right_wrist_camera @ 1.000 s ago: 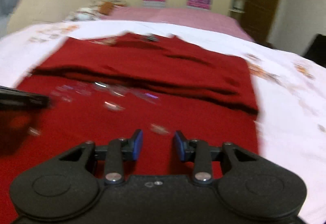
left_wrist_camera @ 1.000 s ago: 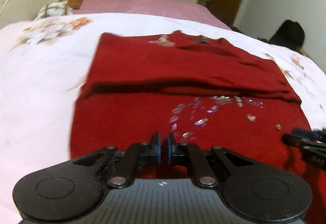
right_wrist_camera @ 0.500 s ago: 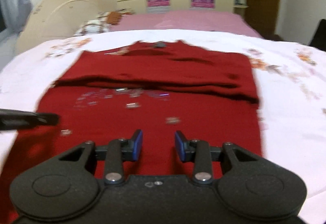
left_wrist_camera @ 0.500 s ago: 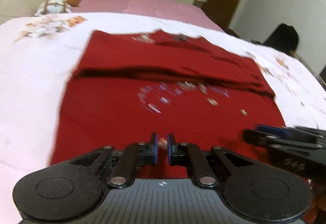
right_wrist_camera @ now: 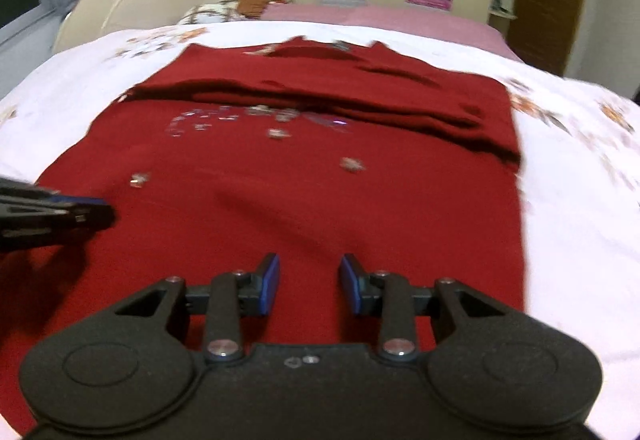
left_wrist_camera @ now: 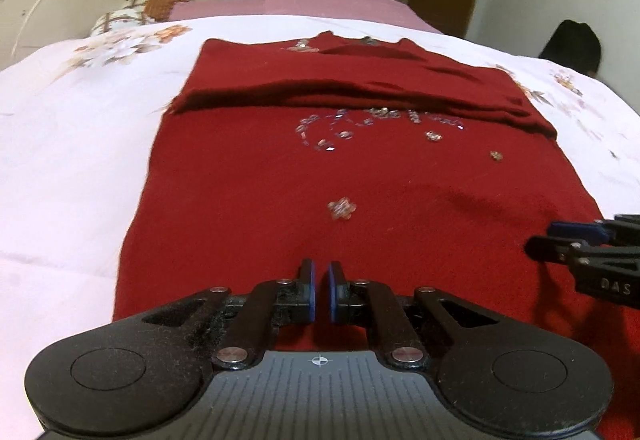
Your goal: Fold small clothes
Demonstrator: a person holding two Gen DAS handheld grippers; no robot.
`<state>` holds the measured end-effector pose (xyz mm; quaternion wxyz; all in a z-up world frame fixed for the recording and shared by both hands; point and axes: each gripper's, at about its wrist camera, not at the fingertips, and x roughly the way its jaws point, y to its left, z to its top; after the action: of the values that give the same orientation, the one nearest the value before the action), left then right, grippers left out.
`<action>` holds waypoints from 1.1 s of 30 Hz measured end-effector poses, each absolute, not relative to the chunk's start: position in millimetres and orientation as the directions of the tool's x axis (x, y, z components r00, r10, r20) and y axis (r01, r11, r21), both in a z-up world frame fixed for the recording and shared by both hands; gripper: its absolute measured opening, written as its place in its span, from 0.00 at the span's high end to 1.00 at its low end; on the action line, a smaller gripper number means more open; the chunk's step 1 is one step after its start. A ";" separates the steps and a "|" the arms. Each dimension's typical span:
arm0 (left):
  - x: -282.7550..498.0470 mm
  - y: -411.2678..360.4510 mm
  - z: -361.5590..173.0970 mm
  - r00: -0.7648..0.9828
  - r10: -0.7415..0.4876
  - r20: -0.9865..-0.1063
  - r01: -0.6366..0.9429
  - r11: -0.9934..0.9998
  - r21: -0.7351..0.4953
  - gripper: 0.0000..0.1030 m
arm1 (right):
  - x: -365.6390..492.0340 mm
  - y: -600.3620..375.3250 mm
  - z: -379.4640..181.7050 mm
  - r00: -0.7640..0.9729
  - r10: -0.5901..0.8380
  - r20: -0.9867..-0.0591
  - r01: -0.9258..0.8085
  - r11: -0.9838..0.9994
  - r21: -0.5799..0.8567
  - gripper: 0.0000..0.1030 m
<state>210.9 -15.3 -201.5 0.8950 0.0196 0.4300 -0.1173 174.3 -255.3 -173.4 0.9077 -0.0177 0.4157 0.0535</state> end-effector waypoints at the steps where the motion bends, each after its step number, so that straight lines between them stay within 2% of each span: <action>1: 208.7 -15.3 -201.6 0.607 -0.186 -0.773 0.224 0.973 -0.058 0.93 | 173.9 -255.2 -175.9 0.646 0.080 -0.760 -0.123 0.992 0.000 0.67; 4: 207.1 -16.6 -200.1 0.601 -0.170 -0.781 0.218 0.975 -0.044 0.93 | 167.6 -249.0 -174.0 0.653 0.052 -0.756 -0.130 0.991 -0.044 0.67; 8: 202.5 -9.8 -197.6 0.583 -0.163 -0.796 0.200 0.978 -0.054 0.93 | 157.4 -251.1 -171.3 0.656 0.052 -0.753 -0.082 0.997 -0.002 0.64; 12: 192.1 -2.9 -196.5 0.574 -0.175 -0.800 0.228 0.972 -0.049 0.93 | 143.8 -241.5 -175.9 0.664 -0.014 -0.747 -0.070 0.994 -0.081 0.63; 16: 177.7 0.2 -183.2 0.565 -0.232 -0.792 0.251 0.963 -0.103 0.93 | 124.5 -233.9 -152.3 0.712 0.023 -0.702 -0.028 1.000 0.004 0.62; 20: 159.7 -6.6 -174.0 0.548 -0.311 -0.776 0.311 0.938 -0.156 0.93 | 113.3 -200.1 -152.2 0.697 0.075 -0.713 -0.082 0.996 0.026 0.62; 24: 146.0 -10.8 -176.5 0.540 -0.317 -0.780 0.327 0.932 -0.153 0.93 | 99.7 -171.9 -150.1 0.694 0.109 -0.712 -0.115 0.993 0.040 0.62; 33: 130.1 2.1 -197.0 0.539 -0.309 -0.784 0.339 0.931 -0.134 0.93 | 84.4 -174.4 -168.1 0.646 -0.006 -0.763 -0.042 0.998 -0.044 0.60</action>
<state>130.1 2.1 -197.0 0.8769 0.0167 0.4434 -0.1846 84.4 -174.4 -168.1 0.9068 -0.0285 0.4204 0.0097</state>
